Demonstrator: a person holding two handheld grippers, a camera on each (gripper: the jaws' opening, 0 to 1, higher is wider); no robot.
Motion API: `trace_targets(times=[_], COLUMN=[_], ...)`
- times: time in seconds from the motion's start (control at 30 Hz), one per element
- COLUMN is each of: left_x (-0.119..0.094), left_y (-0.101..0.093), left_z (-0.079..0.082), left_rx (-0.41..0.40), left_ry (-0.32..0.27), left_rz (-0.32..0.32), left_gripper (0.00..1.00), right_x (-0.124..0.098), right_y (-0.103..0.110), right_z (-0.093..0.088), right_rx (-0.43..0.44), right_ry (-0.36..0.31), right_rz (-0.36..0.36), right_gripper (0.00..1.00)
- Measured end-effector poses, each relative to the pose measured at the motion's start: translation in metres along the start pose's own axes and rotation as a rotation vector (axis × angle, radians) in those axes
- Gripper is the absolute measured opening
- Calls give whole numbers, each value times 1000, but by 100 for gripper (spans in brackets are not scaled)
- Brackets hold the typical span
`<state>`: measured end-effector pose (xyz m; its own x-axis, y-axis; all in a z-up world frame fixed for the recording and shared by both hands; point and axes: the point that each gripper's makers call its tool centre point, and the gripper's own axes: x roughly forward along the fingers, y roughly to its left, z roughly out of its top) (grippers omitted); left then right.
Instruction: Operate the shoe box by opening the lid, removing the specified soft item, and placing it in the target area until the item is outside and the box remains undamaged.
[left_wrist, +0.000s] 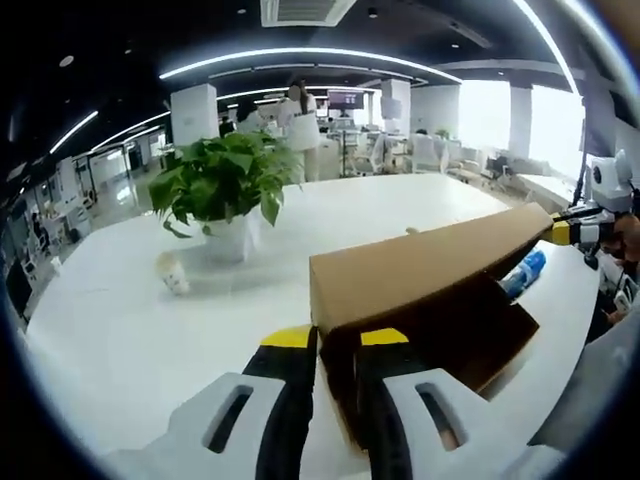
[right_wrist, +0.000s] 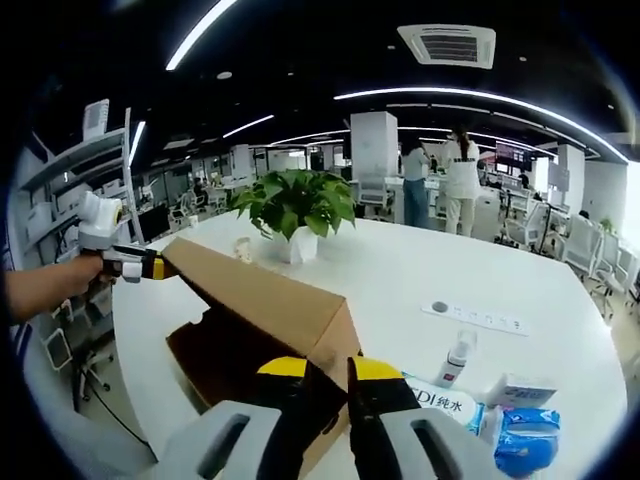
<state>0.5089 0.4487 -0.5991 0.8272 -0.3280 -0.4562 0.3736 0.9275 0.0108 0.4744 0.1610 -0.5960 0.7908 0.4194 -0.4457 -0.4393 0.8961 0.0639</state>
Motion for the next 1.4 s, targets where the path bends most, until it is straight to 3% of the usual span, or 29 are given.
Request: trace_targets(times=[1.4], left_x=[-16], left_y=[-11], left_z=[-37], left_rx=[44], left_ry=[52], left_rz=[-43], left_gripper=[17], right_x=[-5], right_y=[18], right_z=[-42], right_rx=[-55], right_ry=[49], right_rz=[53], right_gripper=[13])
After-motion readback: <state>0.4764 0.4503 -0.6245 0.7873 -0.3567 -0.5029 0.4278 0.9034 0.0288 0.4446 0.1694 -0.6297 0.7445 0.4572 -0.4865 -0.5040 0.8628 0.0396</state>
